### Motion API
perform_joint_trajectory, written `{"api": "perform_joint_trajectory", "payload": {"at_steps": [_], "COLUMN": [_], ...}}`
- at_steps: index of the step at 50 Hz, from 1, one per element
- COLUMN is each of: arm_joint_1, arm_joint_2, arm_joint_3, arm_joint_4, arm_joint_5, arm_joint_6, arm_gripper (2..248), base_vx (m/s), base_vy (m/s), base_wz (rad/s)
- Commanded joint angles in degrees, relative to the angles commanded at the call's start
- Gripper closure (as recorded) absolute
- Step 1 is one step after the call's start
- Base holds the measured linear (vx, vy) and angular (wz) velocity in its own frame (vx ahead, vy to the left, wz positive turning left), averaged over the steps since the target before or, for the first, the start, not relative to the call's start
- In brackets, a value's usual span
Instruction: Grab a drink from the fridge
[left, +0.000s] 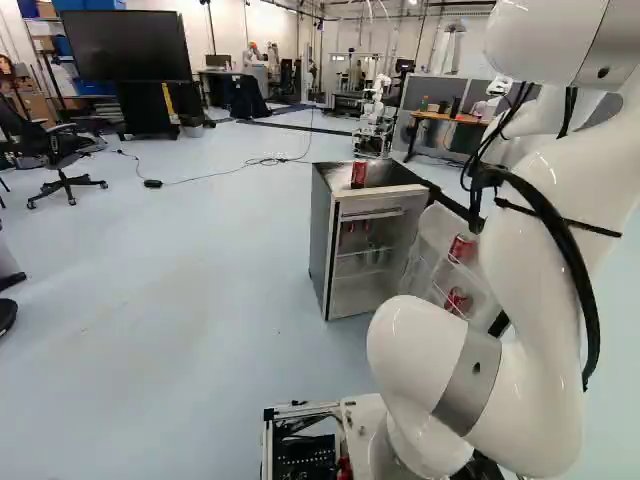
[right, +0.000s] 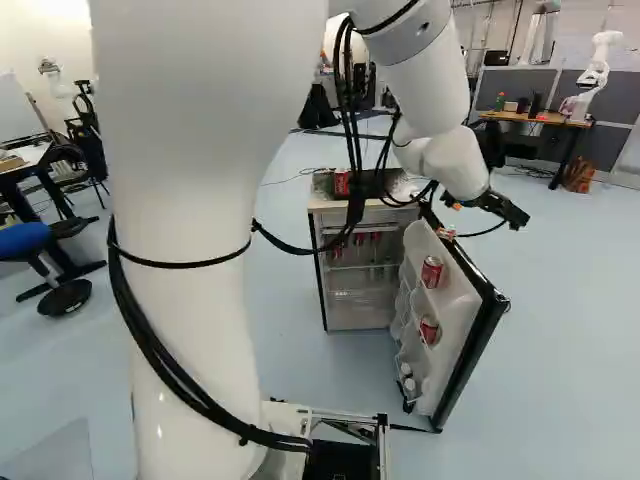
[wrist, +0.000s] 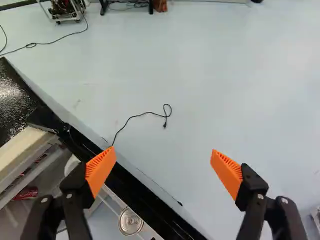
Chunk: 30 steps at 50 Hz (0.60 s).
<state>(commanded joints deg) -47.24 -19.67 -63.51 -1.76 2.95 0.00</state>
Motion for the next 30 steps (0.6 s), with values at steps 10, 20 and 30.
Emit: {"api": "perform_joint_trajectory", "payload": {"at_steps": [10, 20, 30], "arm_joint_1": [-0.6, -1.1, -1.8], "arm_joint_2": [-2.6, -5.2, -7.6], "arm_joint_3": [-3.3, -6.6, -9.7], "arm_joint_4": [1.3, 2.3, 2.5], "arm_joint_5": [-5.5, -10.8, -12.2], "arm_joint_6": [0.0, 0.0, 0.0], "arm_gripper": [3, 3, 3], "base_vx": [0.0, 0.0, 0.0], "base_vy": [0.0, 0.0, 0.0], "base_wz": [0.0, 0.0, 0.0]}}
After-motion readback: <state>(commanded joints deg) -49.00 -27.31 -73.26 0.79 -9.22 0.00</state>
